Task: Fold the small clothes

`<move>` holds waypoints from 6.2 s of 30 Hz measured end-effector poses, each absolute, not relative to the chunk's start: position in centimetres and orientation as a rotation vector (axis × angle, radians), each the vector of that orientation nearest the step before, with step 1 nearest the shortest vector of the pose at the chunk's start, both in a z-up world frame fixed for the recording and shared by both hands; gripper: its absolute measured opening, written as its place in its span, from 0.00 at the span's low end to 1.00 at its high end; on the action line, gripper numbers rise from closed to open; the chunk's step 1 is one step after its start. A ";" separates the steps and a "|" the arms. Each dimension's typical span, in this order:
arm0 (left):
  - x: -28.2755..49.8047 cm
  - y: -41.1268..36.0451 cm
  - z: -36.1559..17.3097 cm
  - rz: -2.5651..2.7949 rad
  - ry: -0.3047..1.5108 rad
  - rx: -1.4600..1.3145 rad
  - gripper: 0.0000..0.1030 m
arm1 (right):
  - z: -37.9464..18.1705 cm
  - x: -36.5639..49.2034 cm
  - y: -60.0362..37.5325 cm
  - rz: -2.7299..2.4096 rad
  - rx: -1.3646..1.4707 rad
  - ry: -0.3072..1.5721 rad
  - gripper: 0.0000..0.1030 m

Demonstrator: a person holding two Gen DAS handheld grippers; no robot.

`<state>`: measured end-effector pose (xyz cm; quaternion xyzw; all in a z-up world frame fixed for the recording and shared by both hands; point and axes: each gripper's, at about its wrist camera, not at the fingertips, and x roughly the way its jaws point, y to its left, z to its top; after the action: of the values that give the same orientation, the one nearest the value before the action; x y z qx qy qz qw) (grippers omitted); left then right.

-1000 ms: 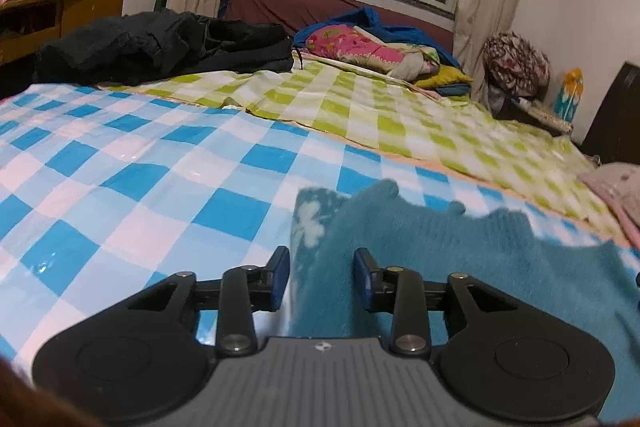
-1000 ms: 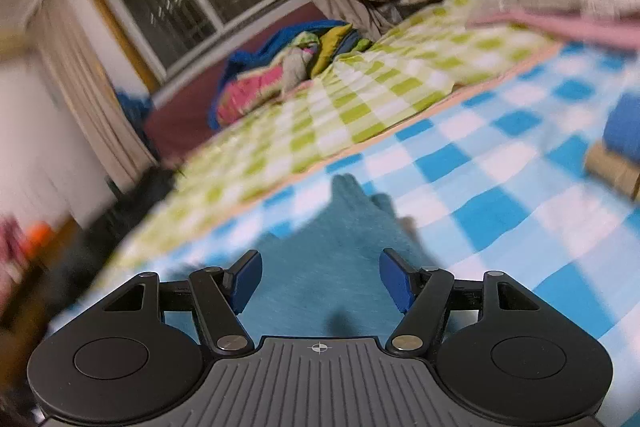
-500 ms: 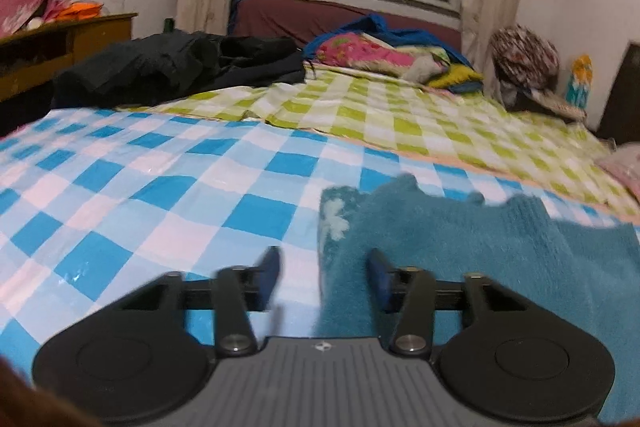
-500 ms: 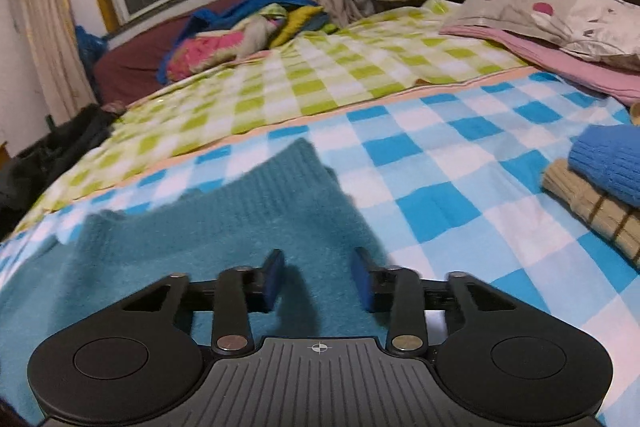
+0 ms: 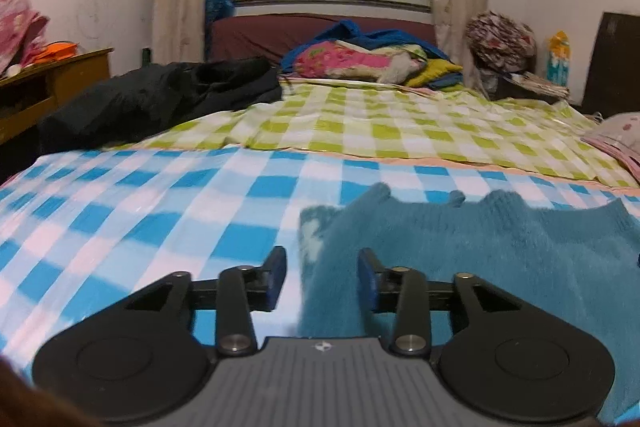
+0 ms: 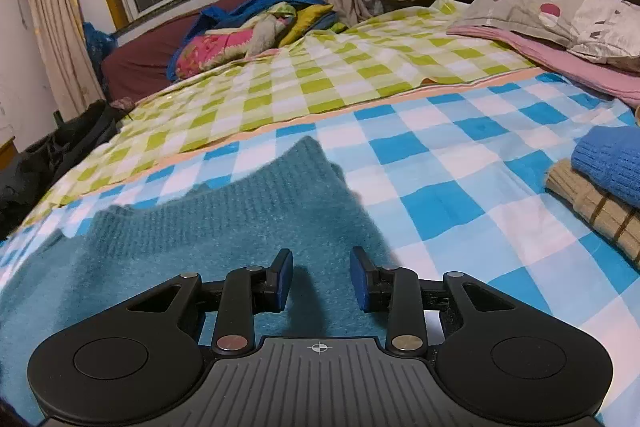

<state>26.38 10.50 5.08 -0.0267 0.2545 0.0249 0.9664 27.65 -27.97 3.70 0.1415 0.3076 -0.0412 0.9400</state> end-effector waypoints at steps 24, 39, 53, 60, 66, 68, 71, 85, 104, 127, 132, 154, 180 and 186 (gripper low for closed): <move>27.0 12.5 4.5 0.073 0.599 -0.144 0.17 | 5.3 27.0 -27.8 -0.026 0.318 0.576 0.31; 25.7 10.8 4.1 0.126 0.560 -0.010 0.23 | 5.1 25.9 -28.9 -0.007 0.364 0.587 0.40; 20.9 2.0 6.2 -0.062 0.497 0.108 0.29 | 3.8 18.9 -34.2 0.006 0.518 0.575 0.40; 19.7 -4.8 5.7 -0.167 0.537 0.161 0.30 | 1.6 17.3 -36.3 0.032 0.610 0.625 0.42; 19.1 -8.8 5.9 -0.230 0.562 0.212 0.32 | 2.1 17.0 -36.6 0.069 0.621 0.621 0.42; 18.8 -9.8 5.7 -0.249 0.563 0.239 0.34 | 2.1 16.9 -36.8 0.073 0.629 0.624 0.42; 18.5 -11.4 5.5 -0.276 0.571 0.273 0.37 | 2.2 16.7 -36.9 0.077 0.638 0.629 0.42; 17.2 -15.8 4.9 -0.352 0.560 0.382 0.43 | 2.3 16.7 -36.7 0.112 0.665 0.644 0.46; 13.5 -18.7 2.9 -0.437 0.478 0.549 0.55 | 2.6 16.3 -37.1 0.133 0.709 0.637 0.48; 15.0 -24.8 -0.4 -0.364 0.315 0.740 0.58 | 1.7 16.5 -39.9 0.150 0.848 0.618 0.53; 15.0 -22.7 1.0 -0.400 0.329 0.637 0.33 | 1.3 16.9 -40.1 0.173 0.864 0.627 0.56; 16.1 -19.0 2.8 -0.484 0.364 0.392 0.26 | -1.5 31.6 -37.5 0.324 0.930 0.777 0.60; 11.9 -10.3 10.0 -0.585 0.333 -0.023 0.25 | 6.8 23.5 -35.2 0.249 0.936 0.664 0.23; 13.1 -5.2 11.9 -0.549 0.303 -0.143 0.25 | 11.0 24.7 -30.6 0.292 0.889 0.636 0.23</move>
<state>13.09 -5.16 11.87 -0.0704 0.1490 -0.2699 0.9487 24.68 -30.64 10.99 0.4210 0.3013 0.1381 0.8443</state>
